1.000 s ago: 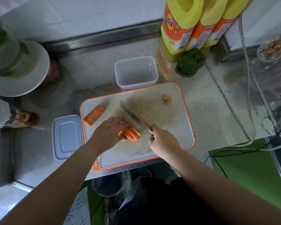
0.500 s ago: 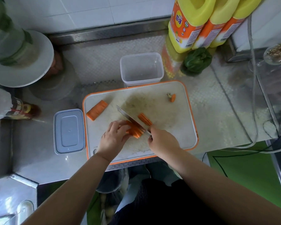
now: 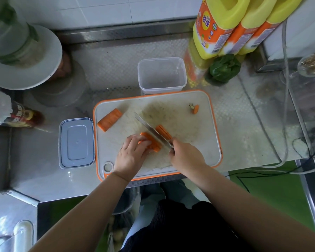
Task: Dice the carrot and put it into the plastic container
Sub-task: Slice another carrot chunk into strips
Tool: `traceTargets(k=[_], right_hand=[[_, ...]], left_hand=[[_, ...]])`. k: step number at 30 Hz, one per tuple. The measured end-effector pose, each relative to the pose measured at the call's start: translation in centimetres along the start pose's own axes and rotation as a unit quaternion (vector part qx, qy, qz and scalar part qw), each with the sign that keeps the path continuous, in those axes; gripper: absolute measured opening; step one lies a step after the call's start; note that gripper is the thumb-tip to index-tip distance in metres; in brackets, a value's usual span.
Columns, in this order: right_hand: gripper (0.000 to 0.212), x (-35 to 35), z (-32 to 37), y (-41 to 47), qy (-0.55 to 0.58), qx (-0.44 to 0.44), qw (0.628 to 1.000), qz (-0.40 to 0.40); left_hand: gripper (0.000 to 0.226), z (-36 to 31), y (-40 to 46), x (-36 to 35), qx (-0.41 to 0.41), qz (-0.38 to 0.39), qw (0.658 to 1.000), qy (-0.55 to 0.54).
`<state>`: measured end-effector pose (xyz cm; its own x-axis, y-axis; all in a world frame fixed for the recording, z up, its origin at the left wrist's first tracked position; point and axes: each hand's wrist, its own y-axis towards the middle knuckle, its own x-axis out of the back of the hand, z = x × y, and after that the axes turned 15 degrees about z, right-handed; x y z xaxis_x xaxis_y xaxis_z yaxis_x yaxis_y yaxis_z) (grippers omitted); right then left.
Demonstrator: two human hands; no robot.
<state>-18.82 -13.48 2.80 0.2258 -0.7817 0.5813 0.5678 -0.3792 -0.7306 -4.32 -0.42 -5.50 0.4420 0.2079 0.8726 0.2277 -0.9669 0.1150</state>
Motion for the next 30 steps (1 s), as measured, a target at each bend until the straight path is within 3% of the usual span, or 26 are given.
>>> traceTargets(k=[22,30], right_hand=[[0.016,-0.5,0.3,0.0,-0.017,0.006,1.0,0.019],[0.008,-1.4,1.2,-0.7,-0.066,0.013,0.998,-0.02]], left_hand=[[0.016,0.4,0.8,-0.6,-0.004,-0.032,0.999,-0.012],[0.011,0.0,1.0,-0.7,0.026,-0.009,0.999,-0.033]])
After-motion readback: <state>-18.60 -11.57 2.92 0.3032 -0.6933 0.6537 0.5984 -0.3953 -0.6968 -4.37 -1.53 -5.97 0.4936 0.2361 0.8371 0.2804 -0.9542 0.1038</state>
